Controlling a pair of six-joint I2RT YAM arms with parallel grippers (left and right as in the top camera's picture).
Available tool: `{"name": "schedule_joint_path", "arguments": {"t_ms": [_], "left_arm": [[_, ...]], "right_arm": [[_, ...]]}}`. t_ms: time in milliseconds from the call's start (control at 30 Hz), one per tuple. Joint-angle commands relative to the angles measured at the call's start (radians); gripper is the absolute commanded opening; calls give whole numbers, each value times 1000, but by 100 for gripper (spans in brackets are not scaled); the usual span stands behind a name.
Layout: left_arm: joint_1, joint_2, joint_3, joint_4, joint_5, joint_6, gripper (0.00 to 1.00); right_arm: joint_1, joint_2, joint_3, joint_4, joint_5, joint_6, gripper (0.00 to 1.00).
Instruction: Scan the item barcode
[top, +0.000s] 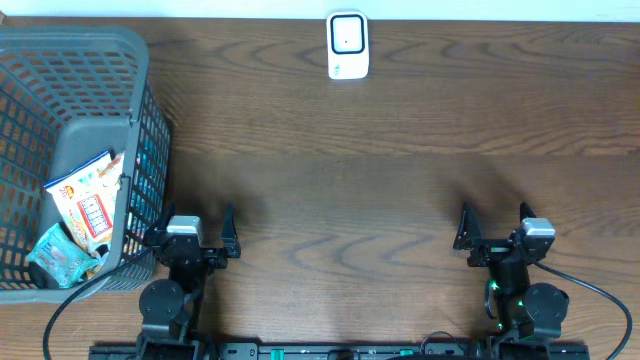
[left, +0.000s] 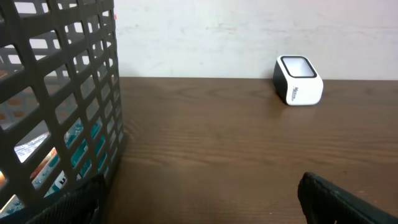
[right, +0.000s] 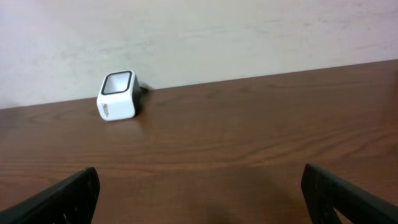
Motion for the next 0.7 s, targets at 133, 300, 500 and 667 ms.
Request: {"name": "schedule_joint_path", "arguments": {"t_ms": [133,300,500,667], "left_arm": [[-3,-3,-23,-18,-31,6,98],[-2,-1,-23,-30,-29,6,98],[-3,-1,-23,-30,-28,5,98],[-3,-1,-23,-30,-28,5,98]], "right_arm": [[4,-5,-1,-4,8,3,99],[4,-5,-1,-4,8,3,99],[4,-5,-1,-4,8,3,99],[4,-5,-1,-4,8,3,99]]}}
